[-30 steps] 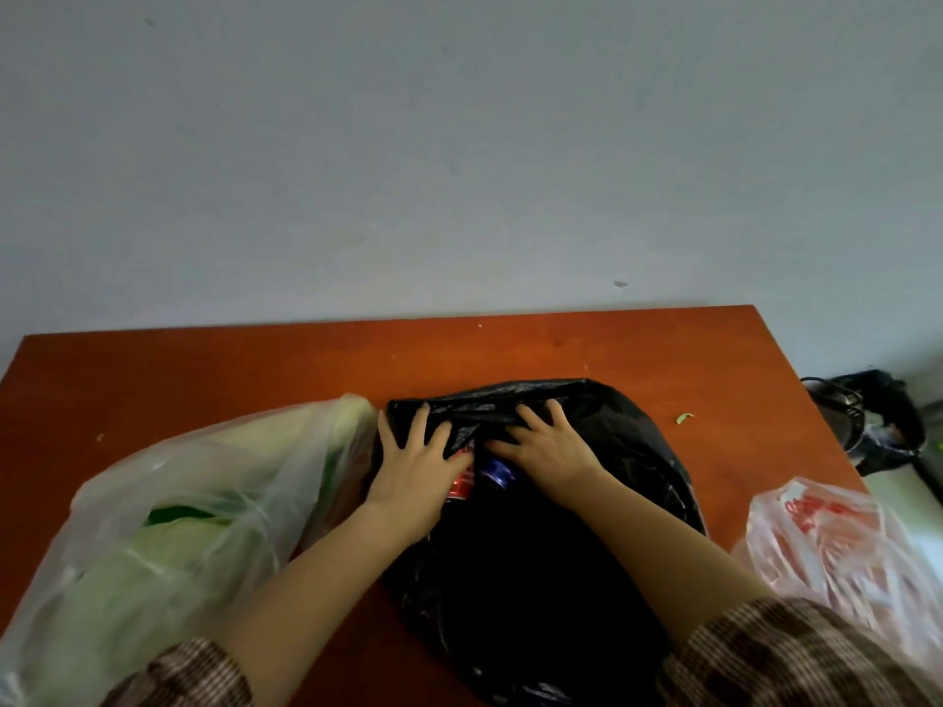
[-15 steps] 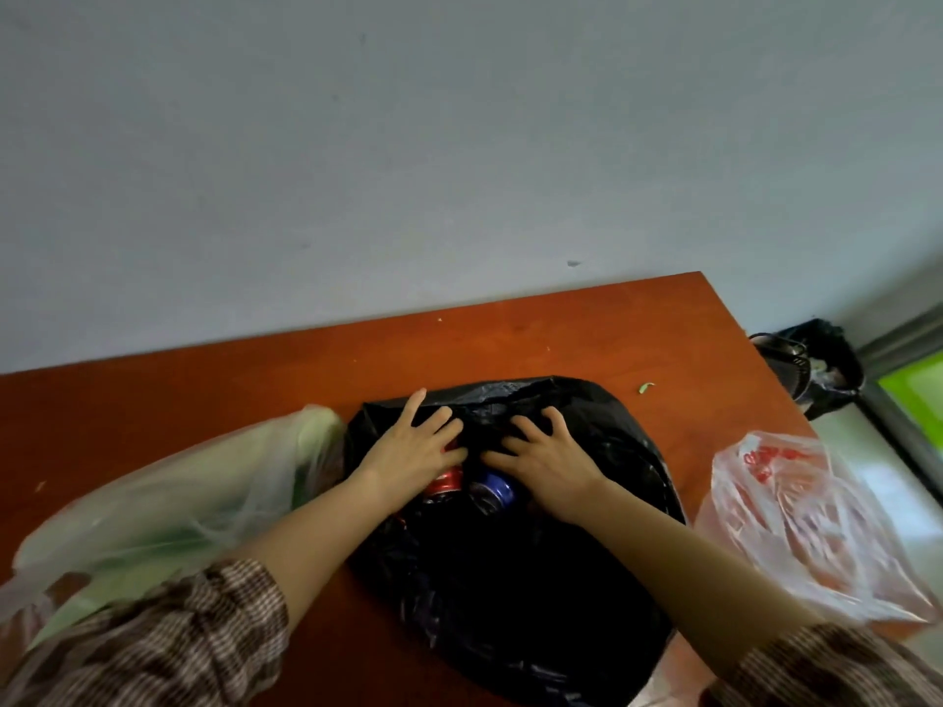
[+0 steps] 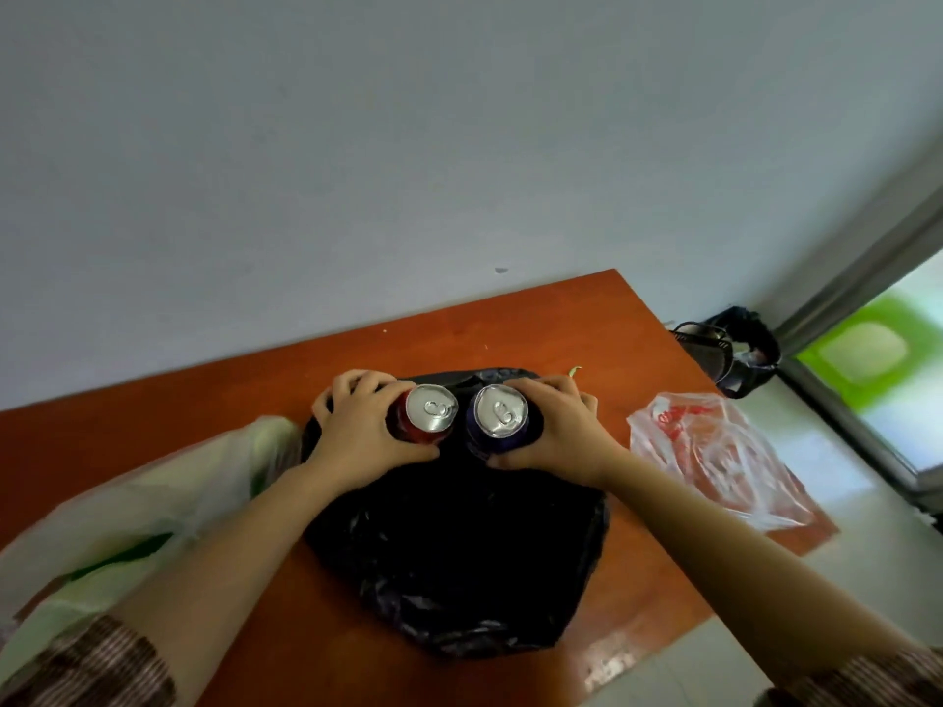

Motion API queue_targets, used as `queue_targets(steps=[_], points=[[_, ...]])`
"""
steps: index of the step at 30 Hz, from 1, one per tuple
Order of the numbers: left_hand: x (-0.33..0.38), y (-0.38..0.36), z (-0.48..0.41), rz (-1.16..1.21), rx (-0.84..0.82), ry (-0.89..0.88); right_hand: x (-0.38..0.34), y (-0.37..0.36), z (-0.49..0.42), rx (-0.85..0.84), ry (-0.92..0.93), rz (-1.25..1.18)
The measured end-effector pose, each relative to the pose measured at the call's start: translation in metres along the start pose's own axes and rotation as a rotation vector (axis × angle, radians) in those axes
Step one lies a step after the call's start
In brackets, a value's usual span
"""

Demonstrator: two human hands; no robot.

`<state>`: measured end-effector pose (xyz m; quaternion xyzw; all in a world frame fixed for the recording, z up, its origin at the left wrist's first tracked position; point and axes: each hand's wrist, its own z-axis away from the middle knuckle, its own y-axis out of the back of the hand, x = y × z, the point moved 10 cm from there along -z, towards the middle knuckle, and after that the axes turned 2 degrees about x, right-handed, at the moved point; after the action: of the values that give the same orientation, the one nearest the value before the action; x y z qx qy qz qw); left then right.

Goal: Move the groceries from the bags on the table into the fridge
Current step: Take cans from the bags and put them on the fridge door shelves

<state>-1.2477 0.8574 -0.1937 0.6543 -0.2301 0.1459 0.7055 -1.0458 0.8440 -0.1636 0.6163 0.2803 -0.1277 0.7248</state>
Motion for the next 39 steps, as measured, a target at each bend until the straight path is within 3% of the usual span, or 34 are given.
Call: queue_targets(steps=[5, 10, 28, 39], points=[[0.058, 0.046, 0.018, 0.287, 0.11, 0.028, 0.006, 0.061, 0.052, 0.098, -0.051, -0.29], [0.155, 0.051, 0.049, 0.553, 0.095, -0.089, 0.028, 0.133, 0.134, 0.259, -0.059, -0.478], [0.637, -0.105, 0.307, 0.83, -0.25, -0.589, 0.19, 0.362, 0.626, 0.935, -0.301, -0.365], [0.915, -0.164, 0.403, 0.961, -0.361, -0.882, 0.281, 0.511, 0.847, 1.32, -0.403, -0.141]])
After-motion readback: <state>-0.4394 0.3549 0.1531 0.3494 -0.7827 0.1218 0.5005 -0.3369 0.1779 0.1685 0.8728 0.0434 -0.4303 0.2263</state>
